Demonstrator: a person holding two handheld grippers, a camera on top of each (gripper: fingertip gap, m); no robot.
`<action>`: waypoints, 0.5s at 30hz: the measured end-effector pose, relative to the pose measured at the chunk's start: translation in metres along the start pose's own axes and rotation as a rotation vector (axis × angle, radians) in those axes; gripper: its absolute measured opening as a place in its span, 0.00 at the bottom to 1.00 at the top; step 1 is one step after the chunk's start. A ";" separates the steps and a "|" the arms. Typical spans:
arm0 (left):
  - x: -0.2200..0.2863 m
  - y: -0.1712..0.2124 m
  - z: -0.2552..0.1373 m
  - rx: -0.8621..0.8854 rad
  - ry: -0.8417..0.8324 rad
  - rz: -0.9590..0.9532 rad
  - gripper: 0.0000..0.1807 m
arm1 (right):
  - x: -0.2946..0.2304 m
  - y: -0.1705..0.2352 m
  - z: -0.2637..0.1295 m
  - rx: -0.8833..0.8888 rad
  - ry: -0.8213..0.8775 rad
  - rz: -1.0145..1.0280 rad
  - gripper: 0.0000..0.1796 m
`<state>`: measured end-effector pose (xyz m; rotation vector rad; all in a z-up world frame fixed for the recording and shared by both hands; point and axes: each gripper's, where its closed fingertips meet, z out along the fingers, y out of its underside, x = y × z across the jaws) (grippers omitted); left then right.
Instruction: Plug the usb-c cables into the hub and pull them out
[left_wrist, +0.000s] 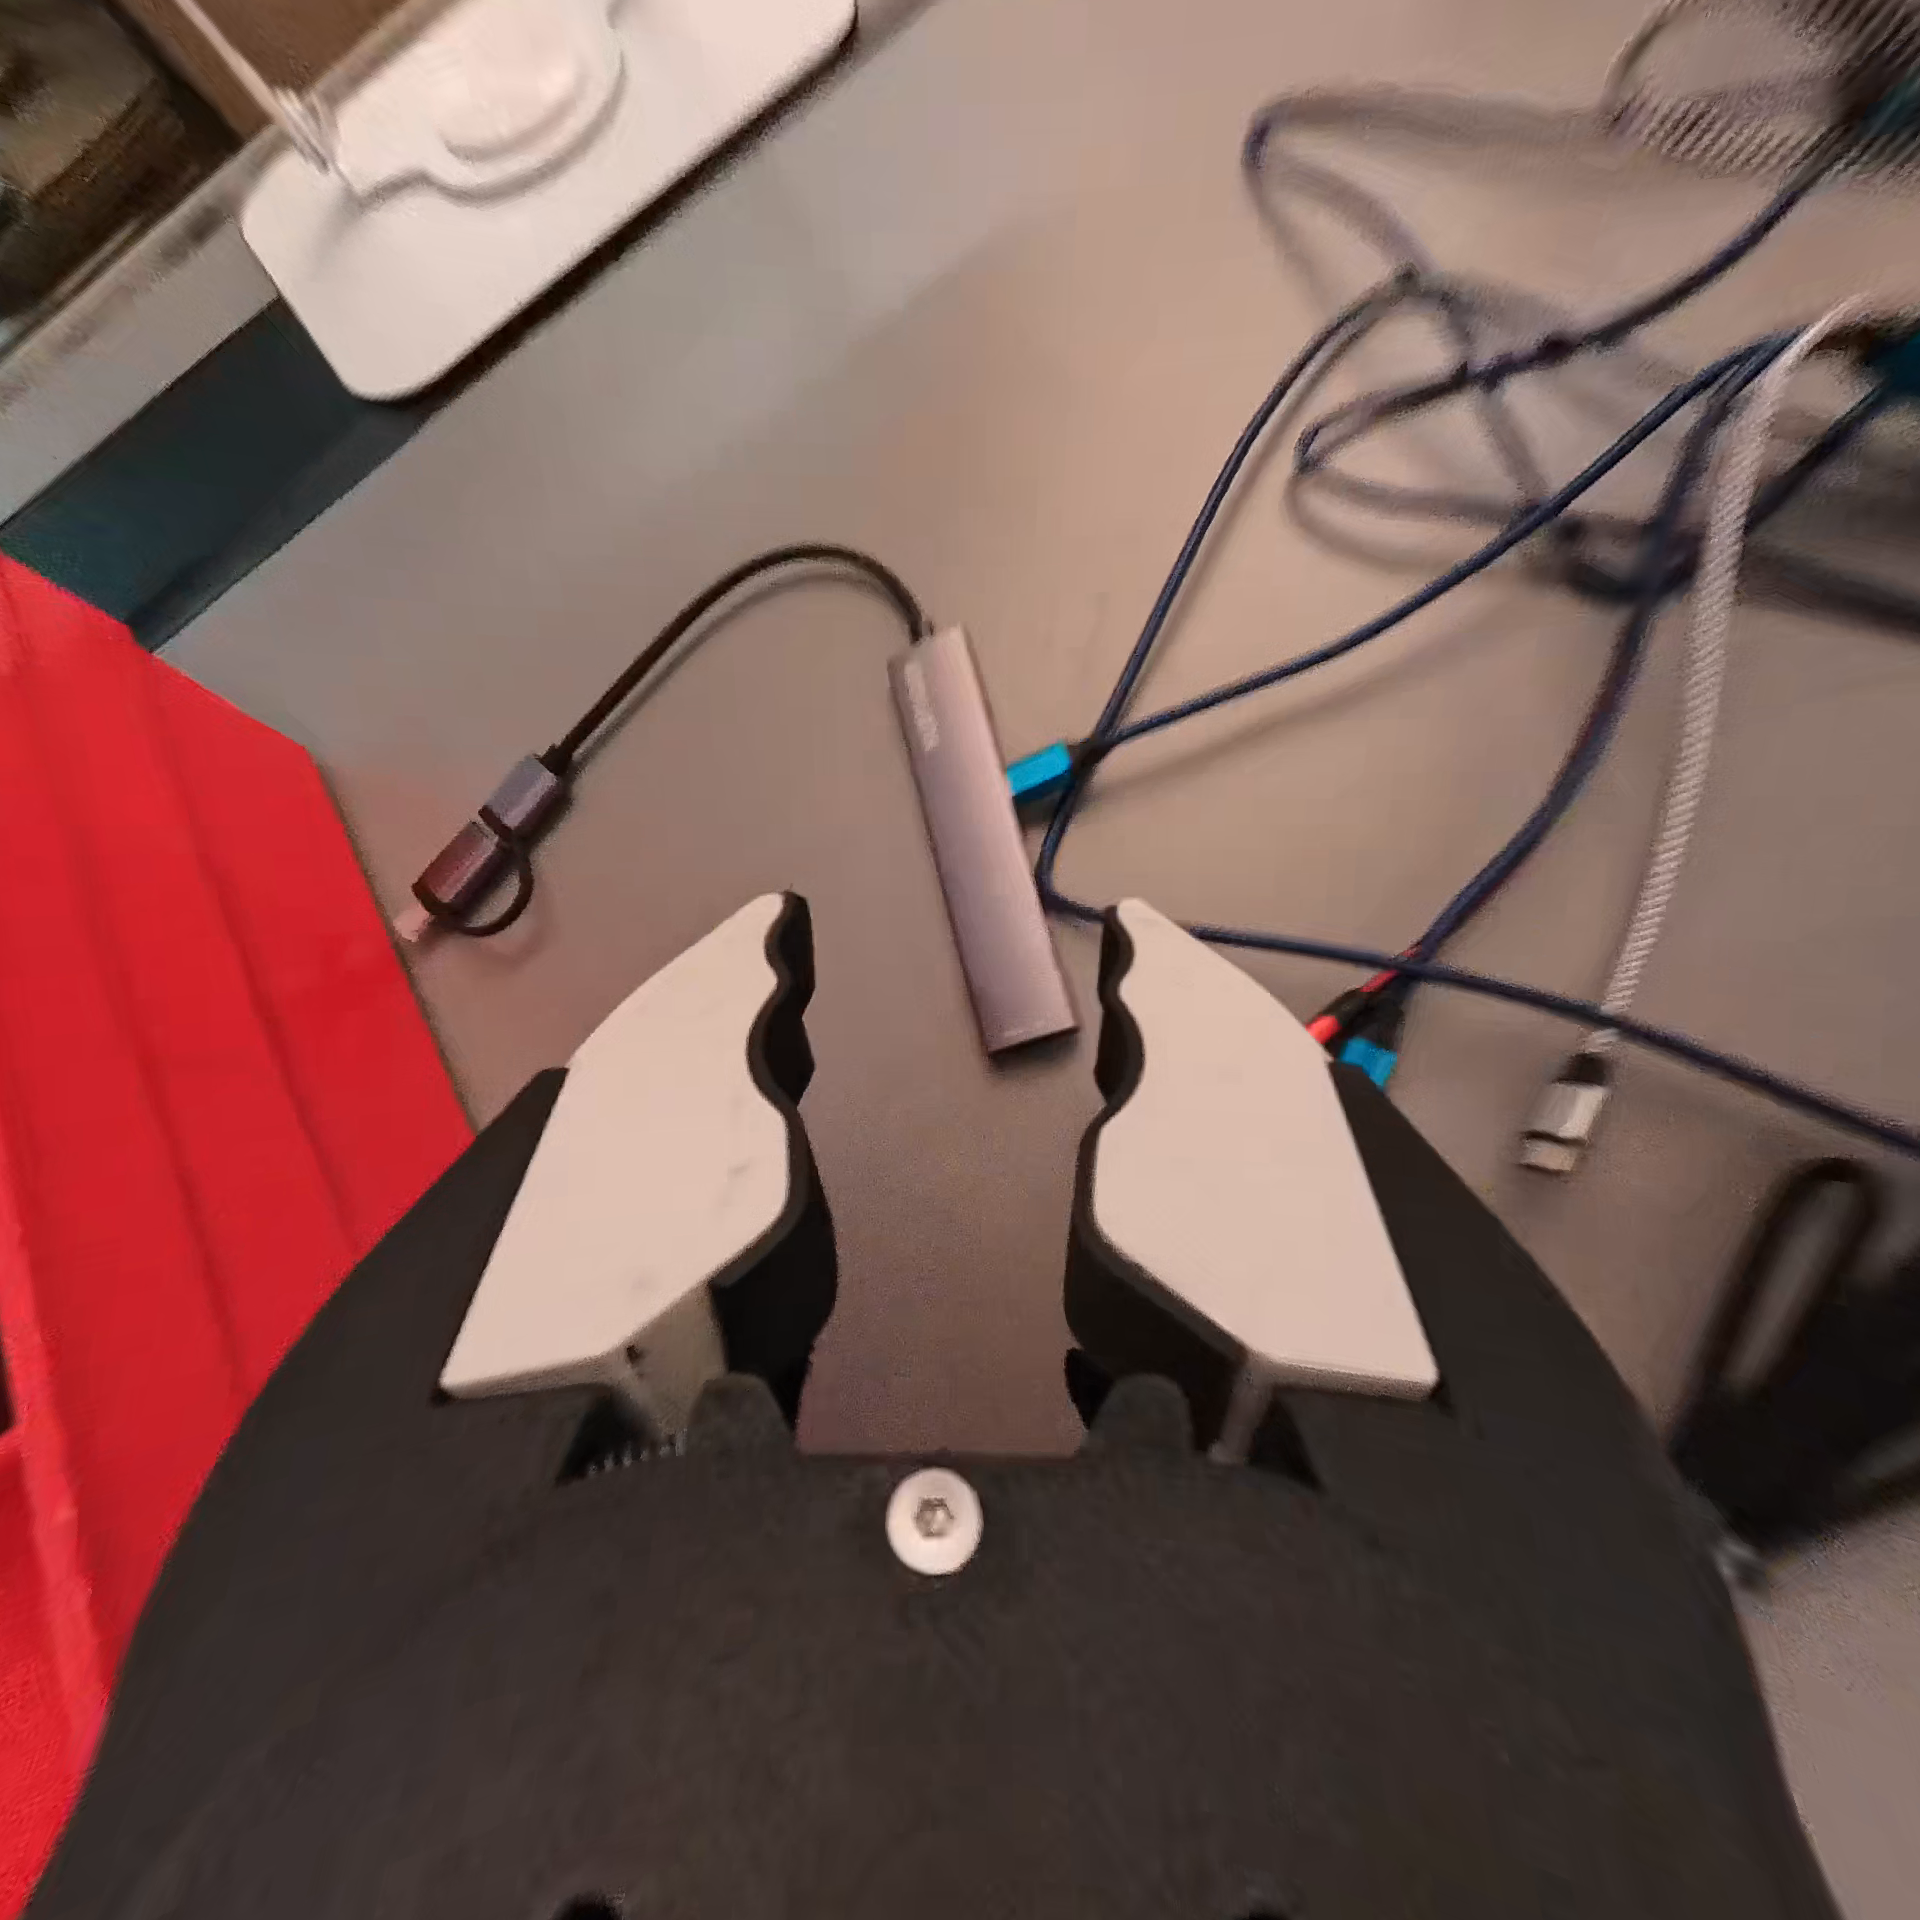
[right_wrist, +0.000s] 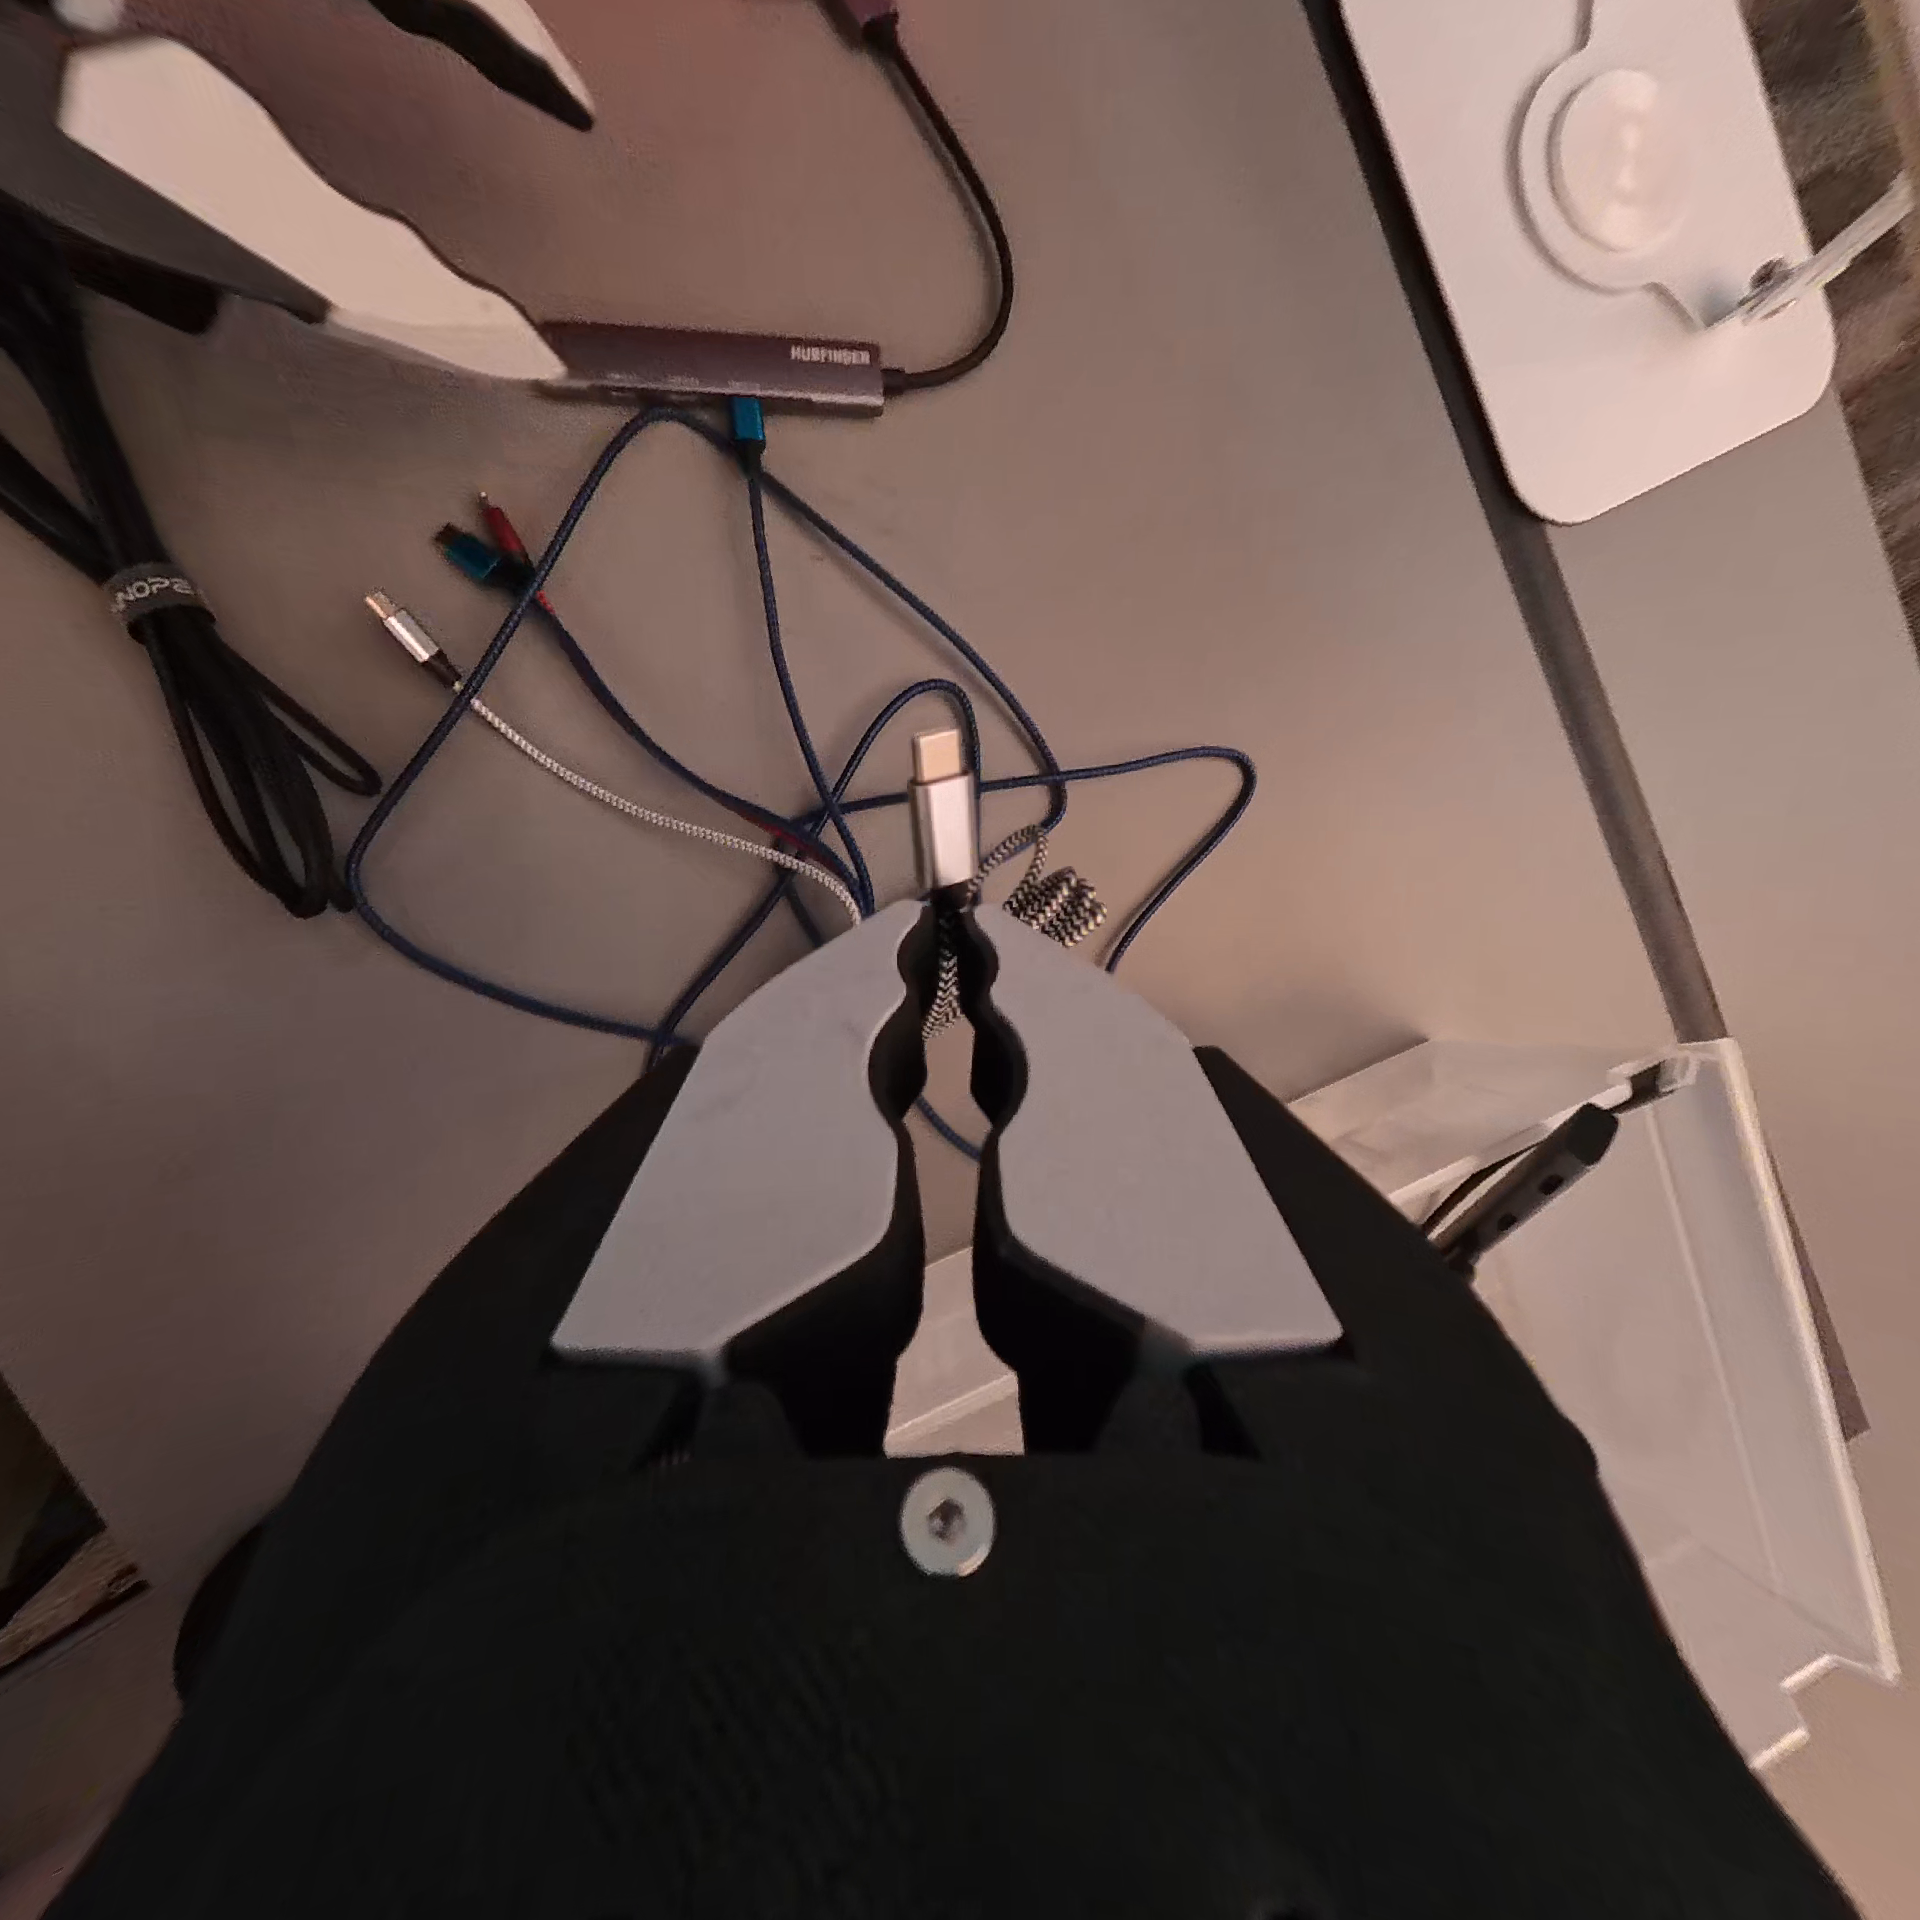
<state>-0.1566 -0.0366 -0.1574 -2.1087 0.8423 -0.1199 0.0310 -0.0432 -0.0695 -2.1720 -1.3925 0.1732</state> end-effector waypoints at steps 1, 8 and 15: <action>0.003 -0.012 -0.010 0.070 0.042 -0.057 0.28 | -0.001 -0.003 -0.001 0.010 0.008 -0.009 0.02; 0.046 -0.115 -0.071 0.463 0.670 -0.536 0.23 | -0.014 -0.038 -0.010 0.130 0.105 -0.102 0.02; 0.065 -0.150 -0.055 0.444 0.822 -0.625 0.25 | -0.021 -0.068 -0.009 0.229 0.224 -0.188 0.02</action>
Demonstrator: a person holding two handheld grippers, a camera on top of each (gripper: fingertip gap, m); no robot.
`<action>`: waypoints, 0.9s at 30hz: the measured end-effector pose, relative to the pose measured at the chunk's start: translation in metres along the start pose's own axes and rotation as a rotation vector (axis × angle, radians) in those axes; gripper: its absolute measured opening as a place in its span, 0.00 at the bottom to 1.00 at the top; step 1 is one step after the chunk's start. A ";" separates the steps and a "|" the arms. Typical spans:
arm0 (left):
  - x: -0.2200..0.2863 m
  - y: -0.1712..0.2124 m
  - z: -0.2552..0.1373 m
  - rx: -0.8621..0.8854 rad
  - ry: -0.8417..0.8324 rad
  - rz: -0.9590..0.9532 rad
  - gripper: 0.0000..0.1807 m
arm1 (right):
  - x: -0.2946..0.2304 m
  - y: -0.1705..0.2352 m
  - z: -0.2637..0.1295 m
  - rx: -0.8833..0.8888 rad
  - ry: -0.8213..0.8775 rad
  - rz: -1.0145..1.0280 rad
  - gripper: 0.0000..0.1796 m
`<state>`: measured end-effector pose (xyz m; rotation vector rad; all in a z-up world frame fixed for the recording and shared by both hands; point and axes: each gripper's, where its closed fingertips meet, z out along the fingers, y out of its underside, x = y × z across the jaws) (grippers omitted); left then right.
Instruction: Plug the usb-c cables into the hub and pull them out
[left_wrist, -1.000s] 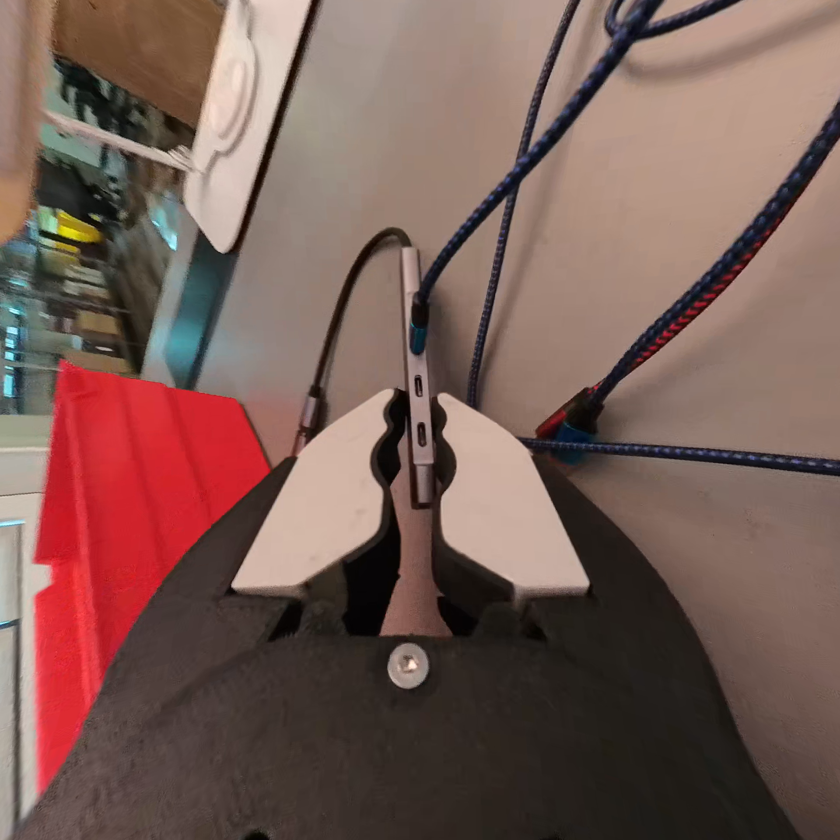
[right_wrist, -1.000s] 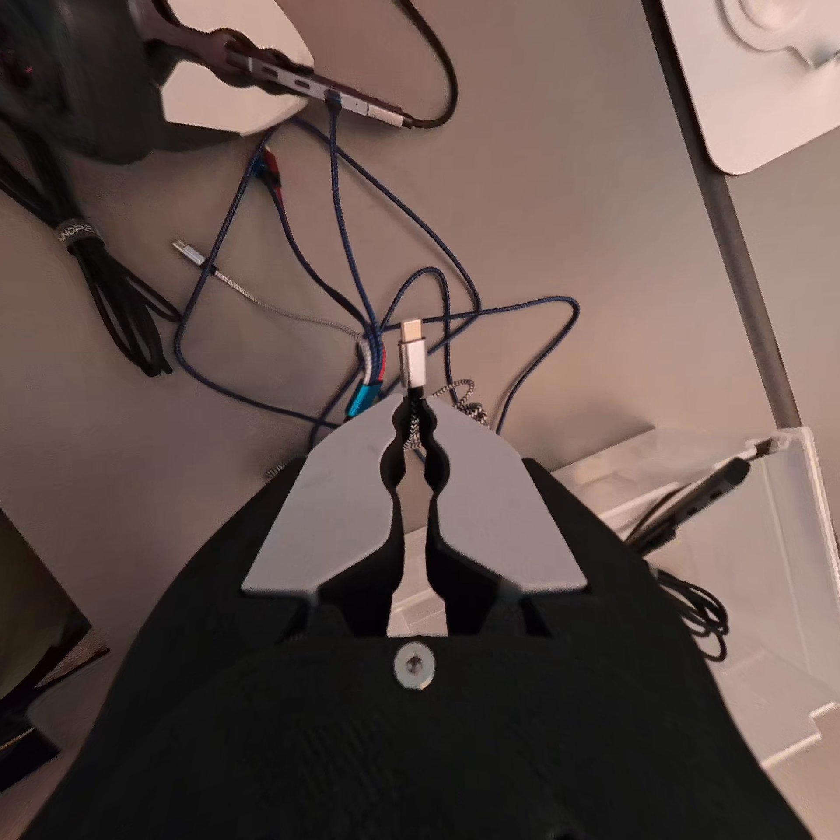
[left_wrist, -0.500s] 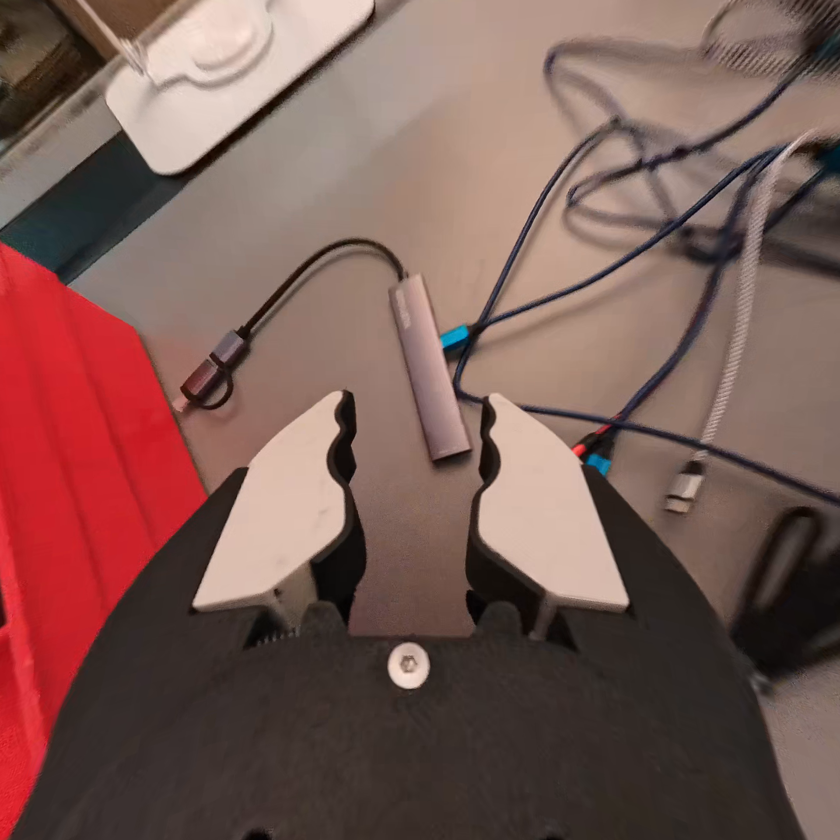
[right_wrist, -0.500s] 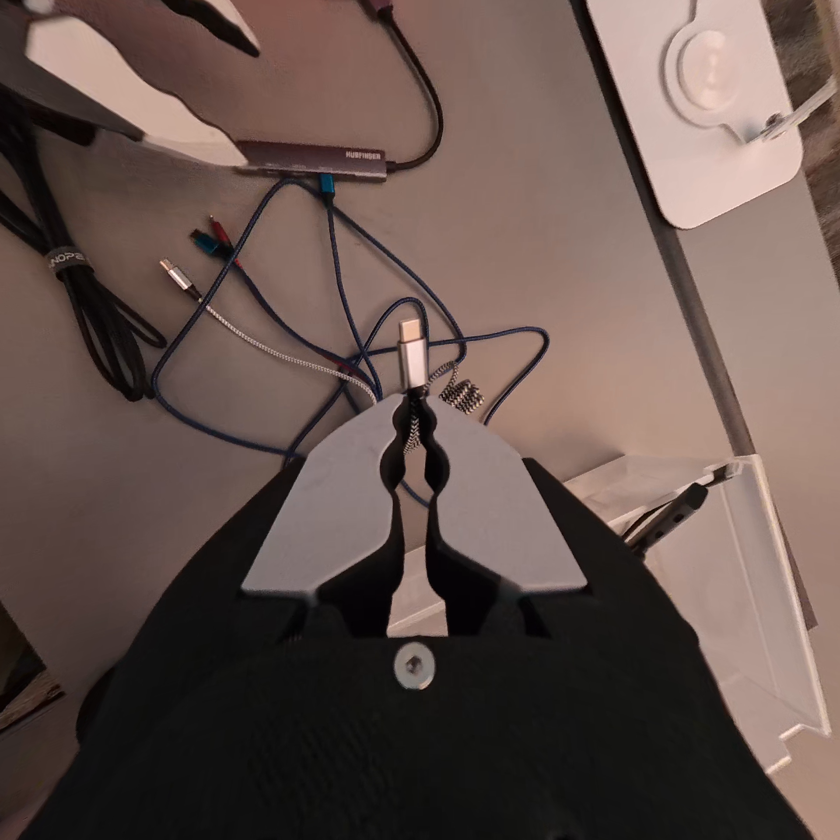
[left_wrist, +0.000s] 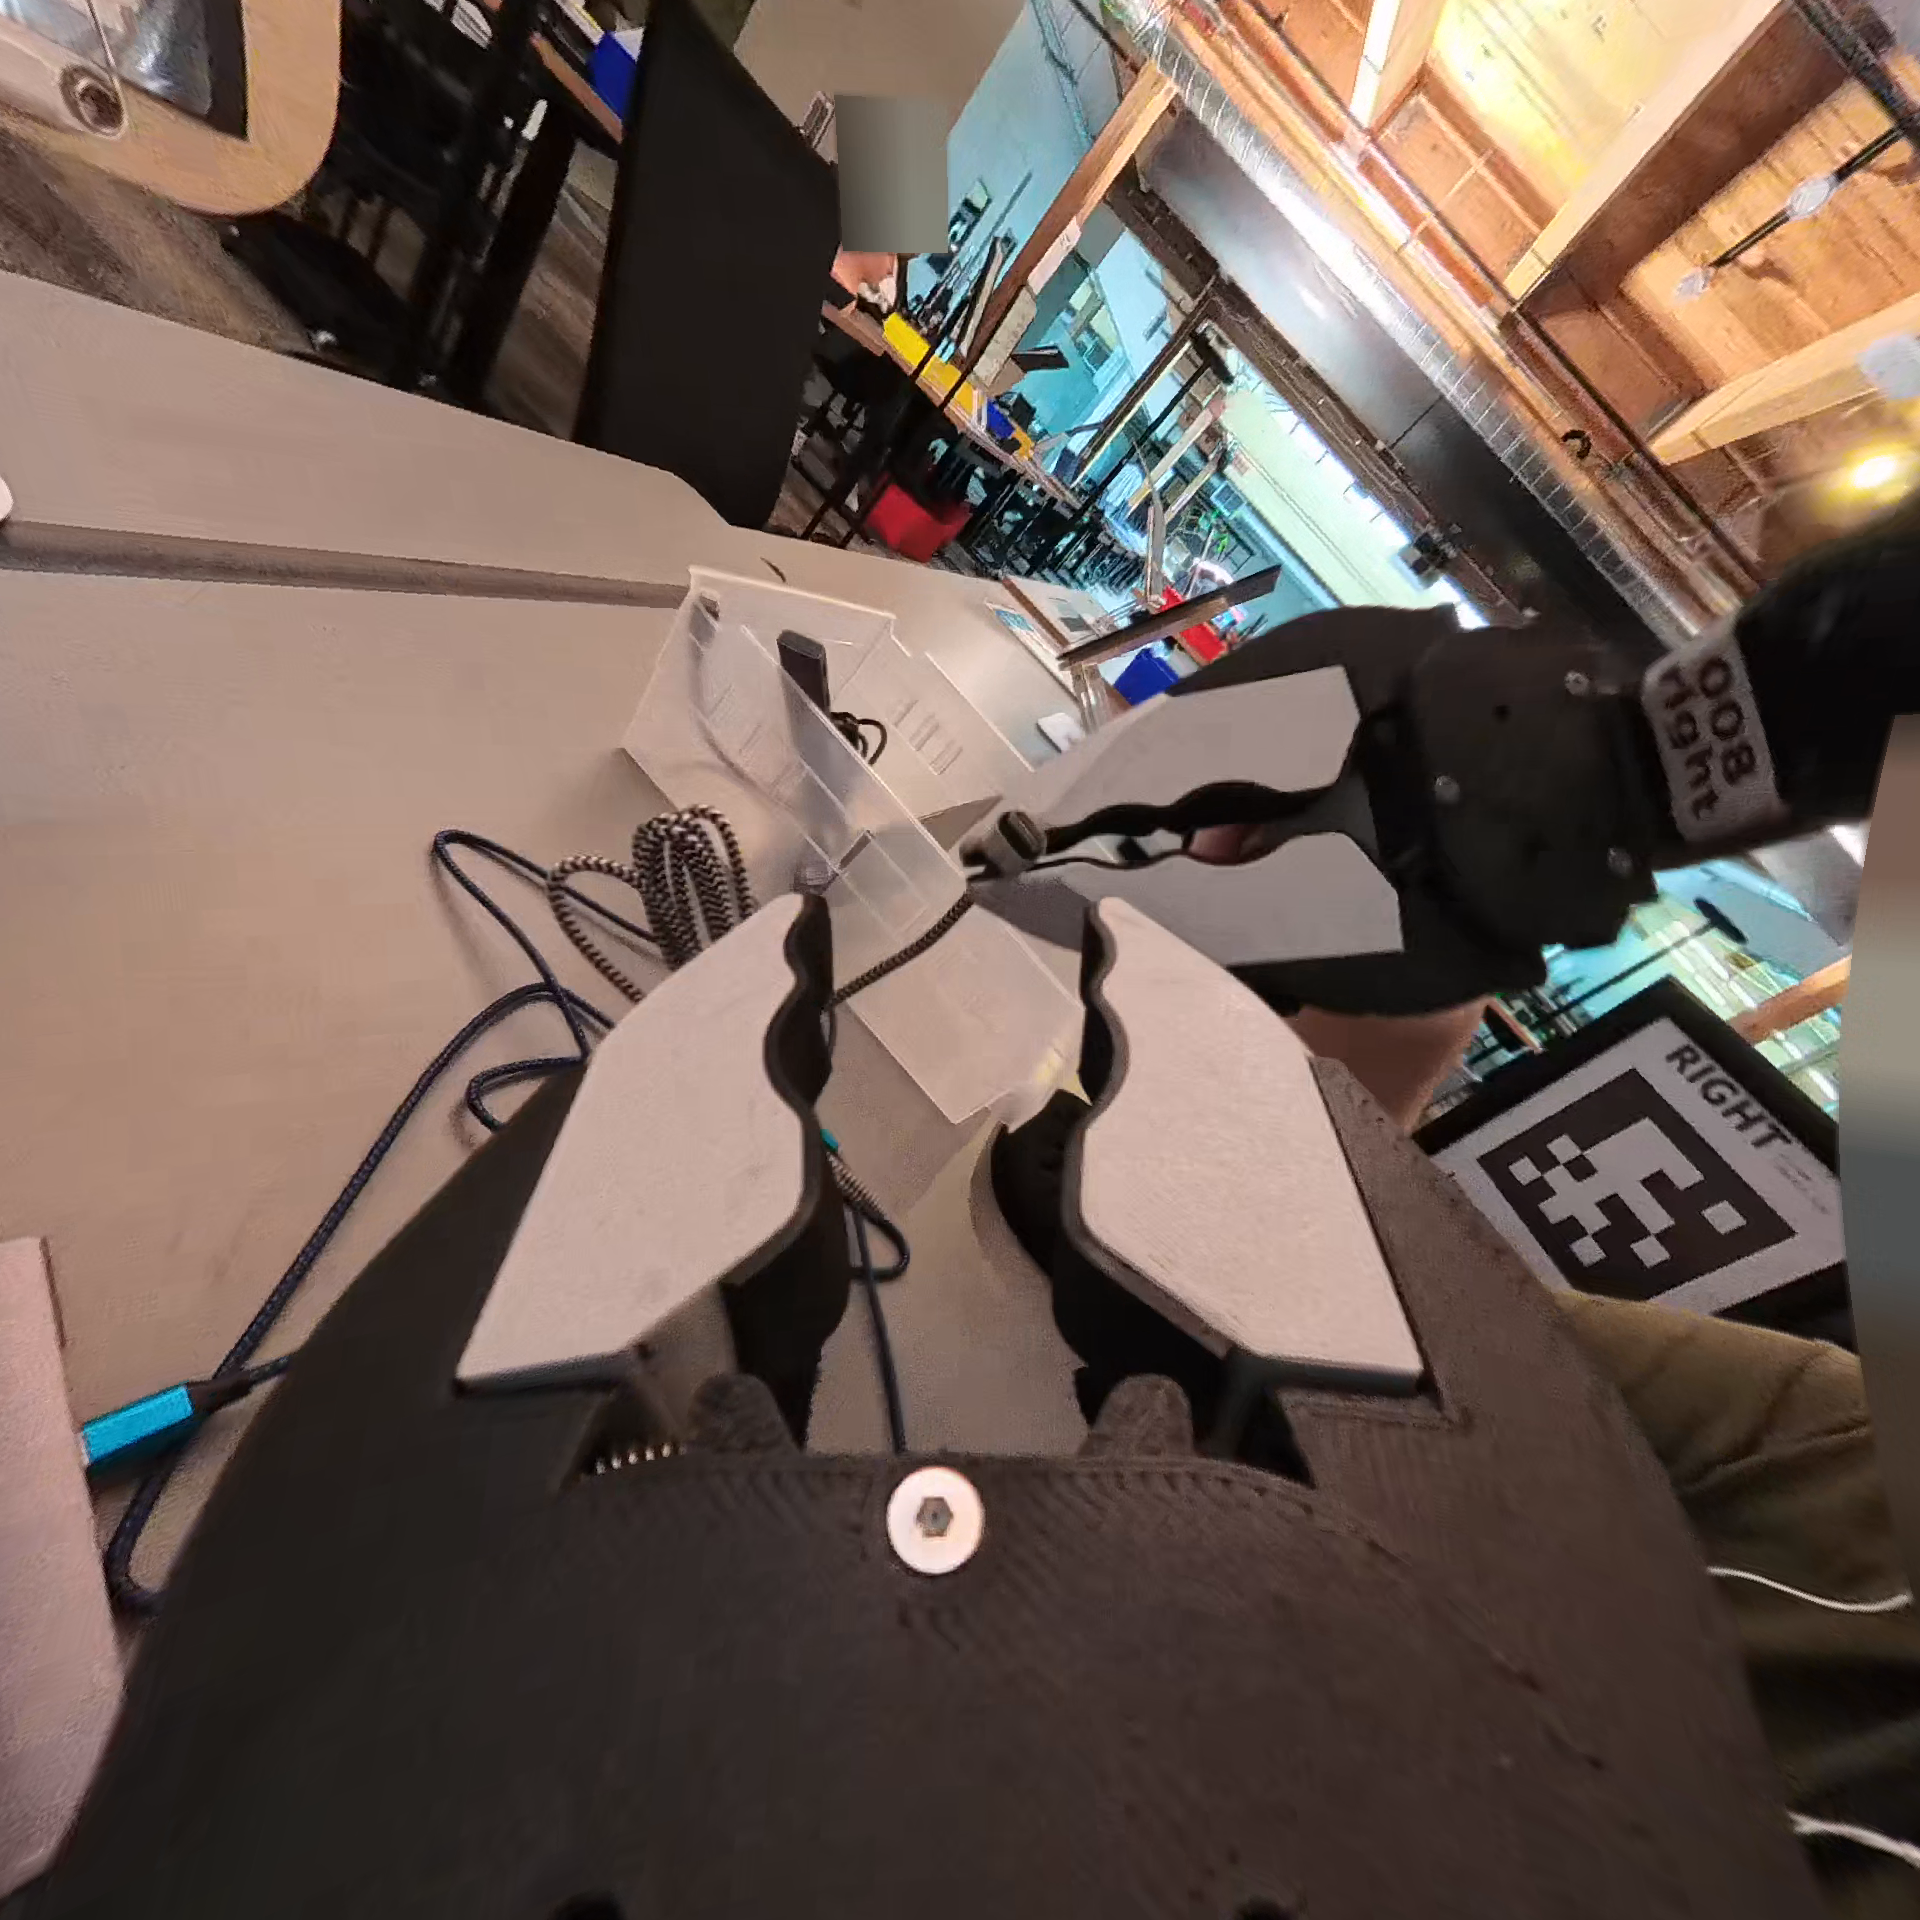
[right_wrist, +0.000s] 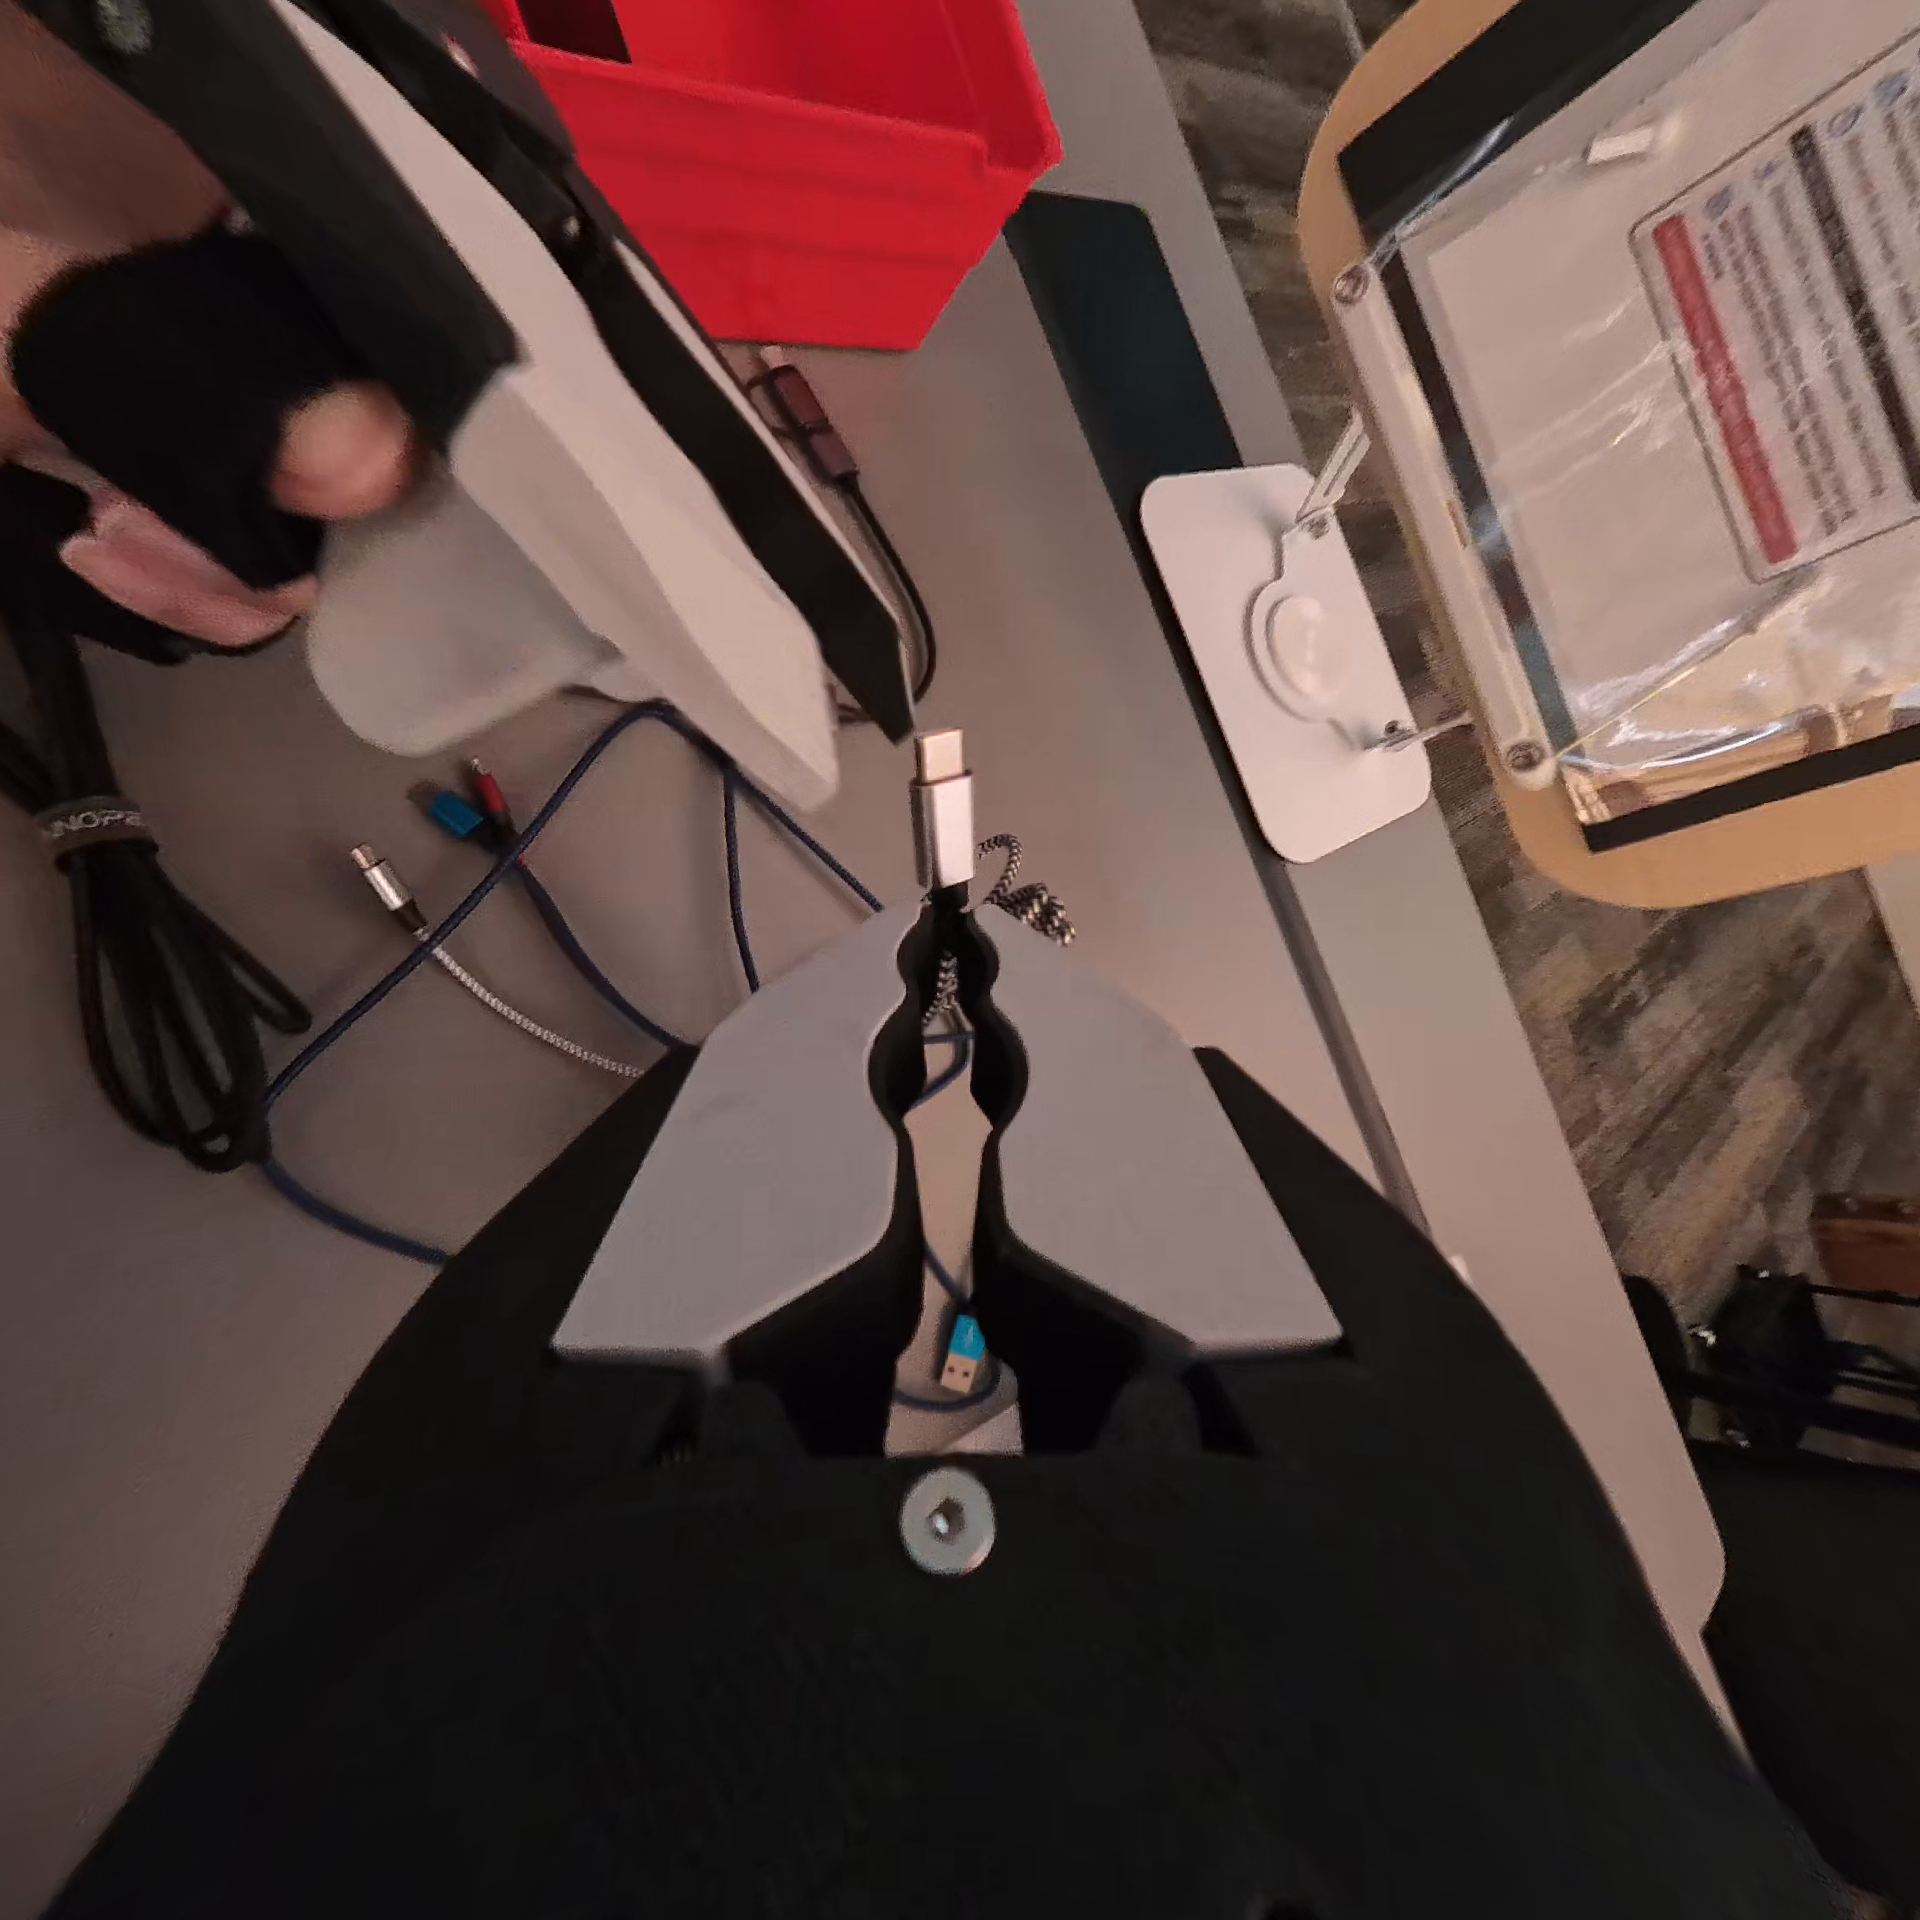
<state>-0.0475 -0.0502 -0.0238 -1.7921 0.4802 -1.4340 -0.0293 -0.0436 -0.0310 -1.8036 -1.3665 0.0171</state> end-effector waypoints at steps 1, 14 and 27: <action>-0.001 0.000 0.003 -0.010 -0.007 -0.002 0.25 | -0.001 -0.002 0.002 0.003 0.008 -0.011 0.02; -0.010 0.002 0.004 -0.074 0.000 -0.027 0.05 | -0.010 -0.004 0.023 -0.011 0.040 -0.121 0.02; 0.005 -0.048 -0.005 -0.137 -0.072 0.075 0.04 | 0.009 -0.047 -0.017 0.339 0.052 0.073 0.09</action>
